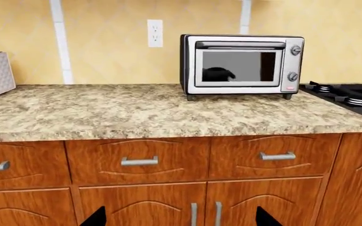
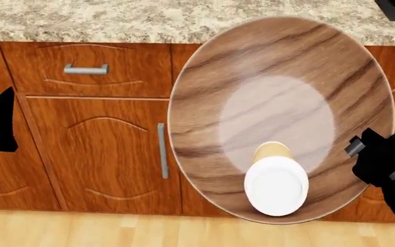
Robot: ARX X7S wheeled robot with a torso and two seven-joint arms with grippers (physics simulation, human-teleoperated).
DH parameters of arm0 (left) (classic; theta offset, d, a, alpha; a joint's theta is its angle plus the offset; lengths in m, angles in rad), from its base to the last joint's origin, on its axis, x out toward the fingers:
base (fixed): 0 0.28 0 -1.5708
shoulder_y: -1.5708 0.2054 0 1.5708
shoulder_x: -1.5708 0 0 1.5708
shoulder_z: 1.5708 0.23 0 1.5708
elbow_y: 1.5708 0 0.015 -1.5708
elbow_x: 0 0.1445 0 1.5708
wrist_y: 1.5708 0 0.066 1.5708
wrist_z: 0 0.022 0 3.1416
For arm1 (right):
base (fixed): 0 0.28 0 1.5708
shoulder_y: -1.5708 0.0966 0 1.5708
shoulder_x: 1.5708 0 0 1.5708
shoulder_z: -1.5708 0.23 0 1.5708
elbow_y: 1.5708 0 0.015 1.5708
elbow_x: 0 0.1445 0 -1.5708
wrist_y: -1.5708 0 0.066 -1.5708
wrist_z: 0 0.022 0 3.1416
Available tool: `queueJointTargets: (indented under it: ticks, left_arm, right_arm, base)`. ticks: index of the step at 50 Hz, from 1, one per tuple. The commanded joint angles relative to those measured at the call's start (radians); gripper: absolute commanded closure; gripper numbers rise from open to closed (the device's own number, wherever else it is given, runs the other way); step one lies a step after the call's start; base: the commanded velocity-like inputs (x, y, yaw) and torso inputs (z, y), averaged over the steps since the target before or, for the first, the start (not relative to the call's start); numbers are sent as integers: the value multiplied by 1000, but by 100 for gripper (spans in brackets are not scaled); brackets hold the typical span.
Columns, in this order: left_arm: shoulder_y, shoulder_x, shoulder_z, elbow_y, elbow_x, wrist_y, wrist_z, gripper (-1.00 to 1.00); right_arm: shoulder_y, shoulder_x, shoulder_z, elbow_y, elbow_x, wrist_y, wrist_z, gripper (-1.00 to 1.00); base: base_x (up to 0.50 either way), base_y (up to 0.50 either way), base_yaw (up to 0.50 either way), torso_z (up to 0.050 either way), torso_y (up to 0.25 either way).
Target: Place the cup inside the bowl on the dining table and move the bowl to any counter.
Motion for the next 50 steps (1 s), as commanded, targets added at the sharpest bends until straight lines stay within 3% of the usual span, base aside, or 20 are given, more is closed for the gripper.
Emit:
queueJointTargets:
  ticks: [1,50]
  left_arm:
    - [4,-5,2,-4,4,8,6,-100]
    - [7,-1,13,6,-4,11,-3,-100]
  right_arm:
    - [1,2,7,-10,13,-7,-11,100]
    - [-47,6,22,-38,32,-18,4,100]
  base:
    - [498,196,0,0,0]
    - [491,272,0,0,1]
